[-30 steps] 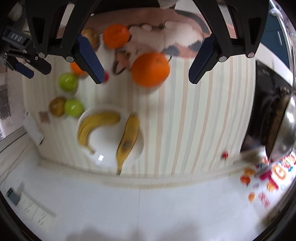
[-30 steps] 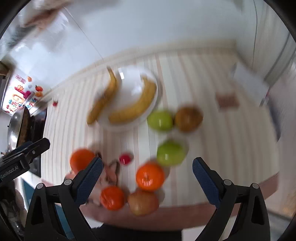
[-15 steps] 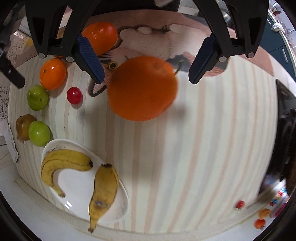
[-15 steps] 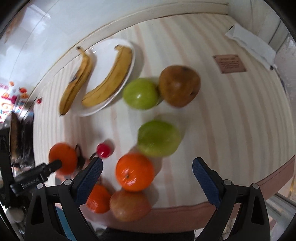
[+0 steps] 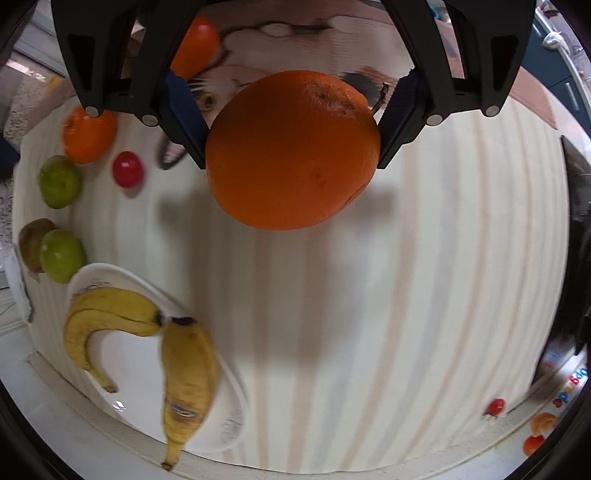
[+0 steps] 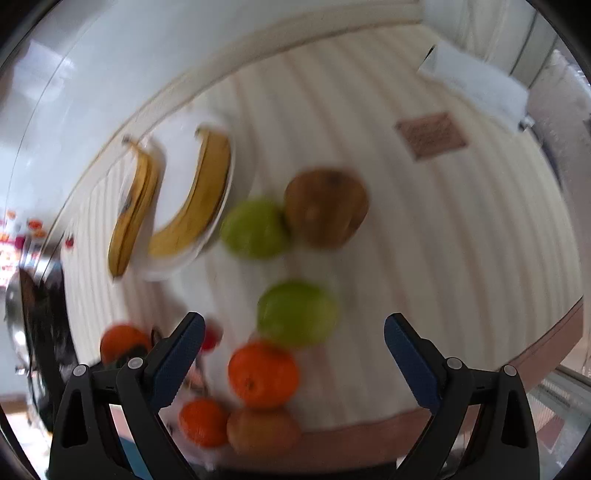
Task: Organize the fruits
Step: 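Lift the orange with the left tool while the right tool grasps the red apple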
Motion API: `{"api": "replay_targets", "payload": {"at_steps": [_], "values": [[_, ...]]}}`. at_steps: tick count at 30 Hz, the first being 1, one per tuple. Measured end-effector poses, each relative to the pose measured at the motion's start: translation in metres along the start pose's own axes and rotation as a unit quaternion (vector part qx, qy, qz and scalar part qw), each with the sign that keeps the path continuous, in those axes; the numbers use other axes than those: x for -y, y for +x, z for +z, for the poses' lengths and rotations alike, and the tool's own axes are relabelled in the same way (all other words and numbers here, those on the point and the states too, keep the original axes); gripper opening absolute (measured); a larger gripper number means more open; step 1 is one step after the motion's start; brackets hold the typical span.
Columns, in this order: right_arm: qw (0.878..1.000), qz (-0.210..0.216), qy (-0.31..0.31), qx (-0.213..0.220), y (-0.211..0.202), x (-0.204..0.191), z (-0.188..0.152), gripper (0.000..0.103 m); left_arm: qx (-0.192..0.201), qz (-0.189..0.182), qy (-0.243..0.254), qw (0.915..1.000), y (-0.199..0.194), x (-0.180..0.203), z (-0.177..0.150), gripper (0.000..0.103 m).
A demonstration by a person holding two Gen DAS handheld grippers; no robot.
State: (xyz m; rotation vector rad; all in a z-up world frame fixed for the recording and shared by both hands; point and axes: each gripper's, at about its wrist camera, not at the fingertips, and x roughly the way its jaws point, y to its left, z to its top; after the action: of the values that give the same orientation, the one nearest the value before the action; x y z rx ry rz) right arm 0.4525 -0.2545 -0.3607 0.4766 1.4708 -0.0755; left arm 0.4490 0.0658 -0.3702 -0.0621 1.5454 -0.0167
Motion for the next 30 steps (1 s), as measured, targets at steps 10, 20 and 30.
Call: {"api": "replay_targets", "payload": {"at_steps": [10,20,30], "values": [[0.983,0.079,0.013,-0.166,0.084,-0.005,-0.051,0.096,-0.028,0.009,-0.013,0.9995,0.0,-0.024,-0.025,0.085],[0.984,0.03,-0.104,-0.142,0.087,-0.038,-0.066,0.069,-0.04,0.025,0.007,0.9989,0.019,0.005,-0.008,0.085],[0.983,-0.03,-0.154,-0.099,0.067,-0.03,-0.072,0.069,-0.057,0.003,-0.008,0.9984,0.028,-0.01,-0.052,0.083]]}}
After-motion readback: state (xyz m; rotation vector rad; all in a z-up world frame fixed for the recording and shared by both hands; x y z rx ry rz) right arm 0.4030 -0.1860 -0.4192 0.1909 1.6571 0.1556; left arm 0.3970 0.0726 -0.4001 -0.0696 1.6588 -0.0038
